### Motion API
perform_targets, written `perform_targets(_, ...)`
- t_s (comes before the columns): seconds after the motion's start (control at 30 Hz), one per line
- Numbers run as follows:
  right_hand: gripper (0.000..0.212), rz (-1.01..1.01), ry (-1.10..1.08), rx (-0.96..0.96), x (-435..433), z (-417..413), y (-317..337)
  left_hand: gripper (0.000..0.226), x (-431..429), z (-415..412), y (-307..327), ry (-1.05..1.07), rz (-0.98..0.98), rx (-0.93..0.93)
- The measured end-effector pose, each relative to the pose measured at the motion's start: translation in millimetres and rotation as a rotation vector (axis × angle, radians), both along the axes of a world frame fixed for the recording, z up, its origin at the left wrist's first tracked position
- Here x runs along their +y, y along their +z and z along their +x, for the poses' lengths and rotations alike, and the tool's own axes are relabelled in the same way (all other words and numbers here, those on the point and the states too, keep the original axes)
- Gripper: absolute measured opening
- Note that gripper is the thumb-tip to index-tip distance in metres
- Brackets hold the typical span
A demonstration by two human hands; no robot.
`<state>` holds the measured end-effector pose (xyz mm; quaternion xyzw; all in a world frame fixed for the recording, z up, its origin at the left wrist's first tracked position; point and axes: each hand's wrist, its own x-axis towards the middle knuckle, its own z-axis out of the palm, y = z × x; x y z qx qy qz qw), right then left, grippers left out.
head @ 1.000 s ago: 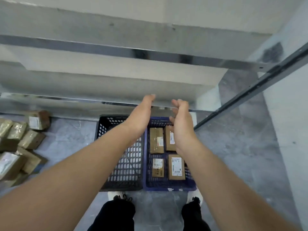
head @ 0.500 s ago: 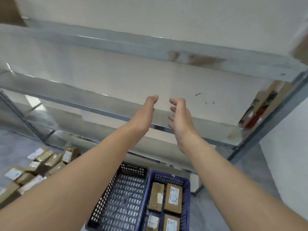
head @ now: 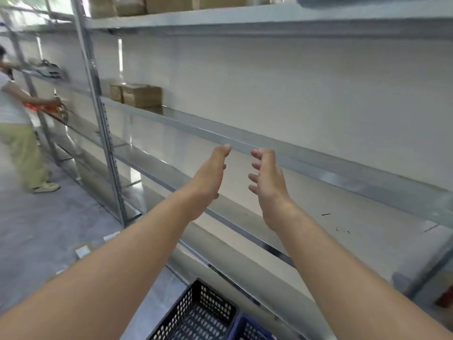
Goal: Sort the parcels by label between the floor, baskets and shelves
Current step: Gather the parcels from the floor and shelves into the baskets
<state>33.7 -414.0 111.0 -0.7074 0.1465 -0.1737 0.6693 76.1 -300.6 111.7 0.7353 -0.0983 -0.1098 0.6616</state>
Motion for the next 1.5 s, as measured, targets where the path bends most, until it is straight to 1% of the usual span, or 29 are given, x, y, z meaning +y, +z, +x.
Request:
perform_targets(0.07, 0.076, -0.006, 0.052, -0.005, 22.9, 0.5, 5.8, 0.063, 22.9, -1.7, 4.2, 0.041, 0.002, -0.007)
perform_targets(0.13, 0.066, -0.017, 0.100, -0.011, 46.4, 2.6, 10.3, 0.063, 47.3, -1.0, 7.0, 0.079, -0.003, -0.005)
perform_targets(0.23, 0.067, -0.036, 0.156, -0.010, 82.5, 9.3, 15.9, 0.062, 86.3, 2.7, 9.6, 0.142, -0.029, 0.002)
perform_targets(0.3, 0.055, -0.035, 0.204, -0.006, 107.7, 16.0, 17.2, 0.062, 114.4, 6.2, 10.2, 0.169, -0.029, -0.010)
perform_targets(0.4, 0.046, -0.034, 0.239, -0.010, 145.0, 31.5, 16.3, 0.062, 159.4, 13.4, 10.1, 0.203, -0.038, -0.013)
perform_targets(0.5, 0.032, -0.039, 0.275, -0.016, 195.9, 49.9, 13.2, 0.063, 212.0, 20.4, 9.8, 0.239, -0.030, -0.019)
perform_targets(0.57, 0.029, -0.018, 0.294, 0.001, 242.4, 60.6, 6.9, 0.064, 256.0, 25.4, 7.9, 0.271, -0.032, -0.007)
perform_targets(0.63, 0.035, -0.015, 0.315, 0.005, 289.4, 68.7, -1.0, 0.059, 300.4, 31.7, 3.9, 0.295, -0.043, -0.002)
perform_targets(0.7, 0.060, 0.017, 0.338, 0.020, 336.1, 76.8, -5.9, 0.055, 342.7, 38.0, -1.1, 0.311, -0.042, 0.003)
perform_targets(0.73, 0.068, 0.031, 0.343, 0.036, 357.4, 83.5, -8.2, 0.057, 363.0, 42.2, -3.7, 0.318, -0.031, 0.006)
perform_targets(0.77, 0.071, 0.039, 0.344, 0.050, 376.0, 90.6, -11.3, 0.059, 381.7, 46.8, -7.0, 0.323, -0.021, 0.010)
perform_targets(0.87, 0.059, 0.047, 0.367, 0.085, 423.7, 111.0, -22.3, 0.057, 431.2, 62.7, -15.7, 0.351, -0.009, 0.017)
perform_targets(0.97, 0.034, 0.049, 0.389, 0.116, 456.4, 137.6, -36.3, 0.058, 466.1, 82.2, -23.7, 0.362, 0.017, 0.035)
perform_targets(1.03, 0.029, 0.052, 0.394, 0.143, 473.0, 154.9, -44.3, 0.060, 481.9, 98.2, -31.7, 0.374, 0.026, 0.071)
perform_targets(1.07, 0.031, 0.046, 0.399, 0.151, 479.5, 163.5, -48.8, 0.060, 488.1, 108.0, -36.9, 0.380, 0.030, 0.090)
perform_targets(1.17, 0.060, 0.060, 0.413, 0.188, 494.4, 194.8, -65.5, 0.062, 500.7, 142.8, -55.1, 0.392, 0.045, 0.158)
perform_targets(1.2, 0.065, 0.071, 0.411, 0.201, 496.9, 209.4, -73.3, 0.063, 503.0, 156.0, -61.7, 0.396, 0.049, 0.176)
perform_targets(1.27, 0.068, 0.098, 0.411, 0.234, 499.3, 240.1, -90.0, 0.063, 505.6, 183.8, -76.3, 0.413, 0.059, 0.215)
perform_targets(1.33, 0.061, 0.116, 0.417, 0.254, 499.8, 272.4, -107.7, 0.065, 506.4, 213.1, -91.0, 0.417, 0.077, 0.247)
perform_targets(1.37, 0.061, 0.118, 0.423, 0.272, 500.1, 288.9, -116.3, 0.066, 506.4, 227.8, -98.2, 0.417, 0.085, 0.261)
perform_targets(1.43, 0.072, 0.106, 0.427, 0.314, 501.3, 321.4, -130.7, 0.067, 506.8, 256.9, -111.7, 0.425, 0.105, 0.294)
perform_targets(1.5, 0.071, 0.088, 0.426, 0.345, 502.7, 350.6, -143.3, 0.066, 508.5, 284.4, -123.8, 0.445, 0.115, 0.328)
